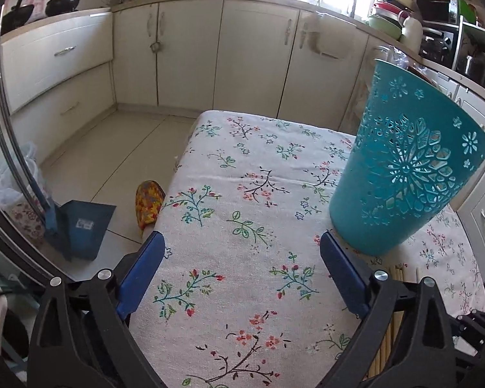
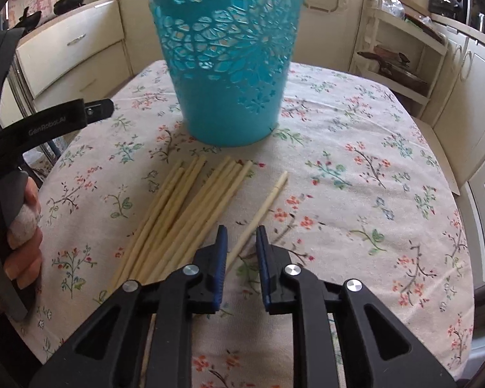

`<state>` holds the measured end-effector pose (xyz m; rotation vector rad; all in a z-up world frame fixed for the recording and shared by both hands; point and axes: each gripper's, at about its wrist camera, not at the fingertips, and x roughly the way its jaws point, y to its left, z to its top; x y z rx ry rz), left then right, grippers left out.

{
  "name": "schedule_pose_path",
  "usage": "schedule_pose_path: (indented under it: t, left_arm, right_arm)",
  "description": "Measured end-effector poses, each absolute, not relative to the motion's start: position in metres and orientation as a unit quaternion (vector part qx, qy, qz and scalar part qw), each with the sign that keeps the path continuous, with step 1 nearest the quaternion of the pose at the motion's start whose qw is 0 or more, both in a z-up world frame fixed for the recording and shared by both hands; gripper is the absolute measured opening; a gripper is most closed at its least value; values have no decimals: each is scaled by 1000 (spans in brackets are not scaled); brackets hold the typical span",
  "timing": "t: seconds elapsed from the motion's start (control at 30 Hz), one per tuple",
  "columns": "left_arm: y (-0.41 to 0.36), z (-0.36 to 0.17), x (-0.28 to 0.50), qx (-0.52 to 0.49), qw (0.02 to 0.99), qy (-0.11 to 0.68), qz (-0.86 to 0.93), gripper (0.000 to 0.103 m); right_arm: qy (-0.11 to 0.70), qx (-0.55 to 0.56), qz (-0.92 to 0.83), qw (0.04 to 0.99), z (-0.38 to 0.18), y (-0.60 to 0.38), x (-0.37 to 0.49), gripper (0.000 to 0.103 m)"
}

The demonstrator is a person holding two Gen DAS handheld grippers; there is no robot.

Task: Organize utensils
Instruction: 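Grasp a chopstick with the right gripper and lift it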

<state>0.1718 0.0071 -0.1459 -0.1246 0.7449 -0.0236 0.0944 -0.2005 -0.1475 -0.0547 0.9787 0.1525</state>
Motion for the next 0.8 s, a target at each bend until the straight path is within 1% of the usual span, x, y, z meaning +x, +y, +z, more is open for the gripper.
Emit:
schedule_pose_path:
  t: [0.03,0.1,0.13,0.17,0.2,0.27,0.43,0.53,0.67,0.8]
  left_arm:
    - [6,-145,172,-60,930,363,-11,93]
    - [3,-144,172,-58,930,363,-11,93]
    - [3,-144,172,-58,930,364,-10,93]
    - [3,-144,173,-58,930,364,-11,93]
    - [4,-144,173,-60,929,364,-10,93]
    - [6,-143,172,-65,930,362,-8,93]
    - [9,-142,170,-72,931,358,-5,94]
    - [7,-141,170,-69,932,356,-5,94]
    - [10,-140,169,-77,933,351,-6,95]
    - [11,-140,169,-80,933,352,-7,95]
  right_arm:
    - [474,-25,64,878,-147,-204,95,29]
    - [475,-20,64,877,-148,-206,95,29]
    - [475,-26,67,877,-148,-205,94,24]
    - [475,-28,73,877,-148,-203,93,16]
    - [476,-34,78,875,-147,-200,92,14]
    - [479,-44,84,873,-146,-197,92,12]
    - [492,-35,82,866,-146,-199,94,13]
    - [488,-54,84,867,-146,-192,92,7]
    - [491,14,89,867,-143,-208,88,6]
    - [466,131,121,867,-120,-235,77,6]
